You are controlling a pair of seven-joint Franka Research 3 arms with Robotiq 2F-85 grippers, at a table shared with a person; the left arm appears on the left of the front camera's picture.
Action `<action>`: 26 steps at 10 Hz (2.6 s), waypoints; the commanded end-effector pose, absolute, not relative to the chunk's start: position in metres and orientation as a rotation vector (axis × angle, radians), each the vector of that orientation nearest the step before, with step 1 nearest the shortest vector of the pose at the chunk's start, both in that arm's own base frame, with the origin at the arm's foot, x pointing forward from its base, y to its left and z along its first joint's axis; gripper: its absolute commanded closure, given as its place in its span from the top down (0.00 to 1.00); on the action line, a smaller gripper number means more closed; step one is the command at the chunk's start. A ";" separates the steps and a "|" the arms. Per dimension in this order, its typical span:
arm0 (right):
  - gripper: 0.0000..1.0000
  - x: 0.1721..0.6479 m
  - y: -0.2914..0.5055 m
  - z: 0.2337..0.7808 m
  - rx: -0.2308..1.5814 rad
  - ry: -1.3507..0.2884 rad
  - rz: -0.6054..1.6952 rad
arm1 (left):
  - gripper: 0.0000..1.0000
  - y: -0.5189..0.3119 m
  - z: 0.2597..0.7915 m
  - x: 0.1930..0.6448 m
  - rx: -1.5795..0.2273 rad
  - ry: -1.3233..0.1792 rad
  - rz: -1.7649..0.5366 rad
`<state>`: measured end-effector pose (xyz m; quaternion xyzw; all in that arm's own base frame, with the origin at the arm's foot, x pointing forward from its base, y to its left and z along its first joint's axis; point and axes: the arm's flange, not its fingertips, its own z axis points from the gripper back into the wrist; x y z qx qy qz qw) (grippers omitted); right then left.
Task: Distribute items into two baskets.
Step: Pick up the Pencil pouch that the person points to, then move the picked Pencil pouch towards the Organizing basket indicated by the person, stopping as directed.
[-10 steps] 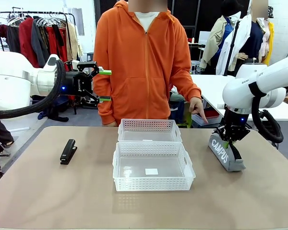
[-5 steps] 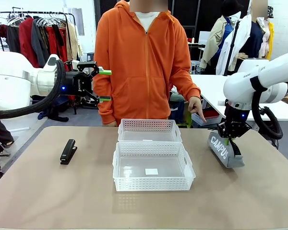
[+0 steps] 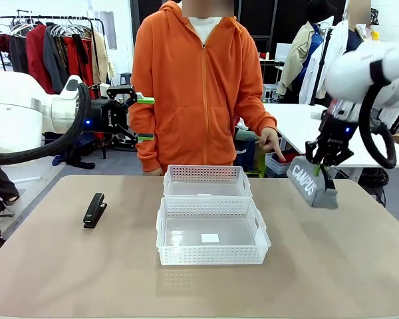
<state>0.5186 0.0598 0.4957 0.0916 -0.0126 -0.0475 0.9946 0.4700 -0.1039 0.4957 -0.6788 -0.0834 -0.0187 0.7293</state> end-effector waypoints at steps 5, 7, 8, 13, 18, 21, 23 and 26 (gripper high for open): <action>0.00 0.536 0.022 0.619 0.238 -0.105 -0.075 | 1.00 -0.103 0.498 0.469 -1.499 -0.186 -0.043; 0.00 0.544 0.019 0.652 0.257 -0.124 -0.061 | 1.00 -0.103 0.498 0.469 -1.499 -0.186 -0.043; 0.00 0.545 0.020 0.670 0.250 -0.144 -0.050 | 1.00 -0.103 0.498 0.469 -1.499 -0.186 -0.043; 0.00 0.547 0.035 0.696 0.261 -0.181 -0.051 | 1.00 -0.103 0.498 0.469 -1.499 -0.186 -0.043; 0.00 0.541 0.032 0.700 0.231 -0.199 -0.054 | 1.00 -0.103 0.498 0.469 -1.499 -0.186 -0.043; 0.00 0.541 0.032 0.700 0.231 -0.199 -0.054 | 1.00 -0.103 0.498 0.469 -1.499 -0.186 -0.043; 0.00 0.541 0.032 0.700 0.231 -0.199 -0.054 | 1.00 -0.103 0.498 0.469 -1.499 -0.186 -0.043; 0.00 0.541 0.032 0.700 0.231 -0.199 -0.054 | 1.00 -0.103 0.498 0.469 -1.499 -0.186 -0.043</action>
